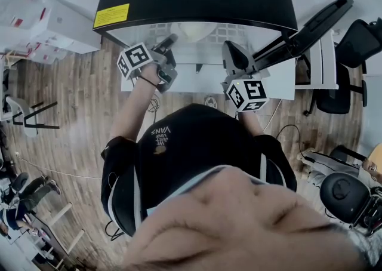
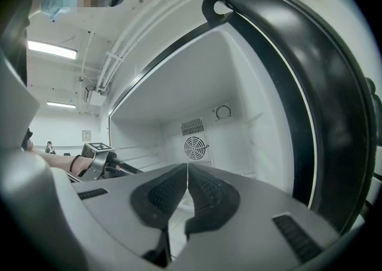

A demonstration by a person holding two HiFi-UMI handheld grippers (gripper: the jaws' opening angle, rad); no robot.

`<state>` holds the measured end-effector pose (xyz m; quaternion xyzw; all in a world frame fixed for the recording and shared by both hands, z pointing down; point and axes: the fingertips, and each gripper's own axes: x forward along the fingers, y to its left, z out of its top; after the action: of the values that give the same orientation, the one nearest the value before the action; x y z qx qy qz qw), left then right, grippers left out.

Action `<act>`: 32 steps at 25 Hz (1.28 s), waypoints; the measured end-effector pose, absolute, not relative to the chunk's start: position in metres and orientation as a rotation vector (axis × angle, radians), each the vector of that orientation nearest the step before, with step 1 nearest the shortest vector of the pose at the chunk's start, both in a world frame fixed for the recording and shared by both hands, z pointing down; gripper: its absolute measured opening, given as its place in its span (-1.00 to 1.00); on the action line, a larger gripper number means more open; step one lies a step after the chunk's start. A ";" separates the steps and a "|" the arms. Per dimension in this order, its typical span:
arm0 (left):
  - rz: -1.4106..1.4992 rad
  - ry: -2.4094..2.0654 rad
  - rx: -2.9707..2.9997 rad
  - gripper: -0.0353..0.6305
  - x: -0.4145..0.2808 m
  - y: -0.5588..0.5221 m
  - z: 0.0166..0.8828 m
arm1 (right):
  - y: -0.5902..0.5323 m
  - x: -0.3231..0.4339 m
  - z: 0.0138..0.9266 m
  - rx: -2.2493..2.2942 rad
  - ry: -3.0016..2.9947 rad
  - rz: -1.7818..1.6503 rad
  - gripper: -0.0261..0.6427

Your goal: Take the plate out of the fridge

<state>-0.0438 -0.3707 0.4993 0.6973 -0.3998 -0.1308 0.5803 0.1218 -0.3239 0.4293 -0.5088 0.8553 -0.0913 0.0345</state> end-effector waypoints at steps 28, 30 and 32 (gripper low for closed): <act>-0.354 -0.860 1.570 -0.79 -0.043 -0.358 0.506 | -0.319 0.114 0.433 -1.566 2.631 -0.296 -0.89; -0.359 -0.852 1.566 -0.80 -0.044 -0.355 0.506 | -0.318 0.112 0.435 -1.570 2.635 -0.299 -0.89; -0.364 -0.845 1.562 -0.80 -0.045 -0.351 0.505 | -0.316 0.110 0.436 -1.572 2.638 -0.302 -0.89</act>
<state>-0.0451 -0.3508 0.5054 0.6785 -0.3671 -0.1580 0.6164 0.1098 -0.3164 0.4365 -0.5091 0.8547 -0.0979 0.0279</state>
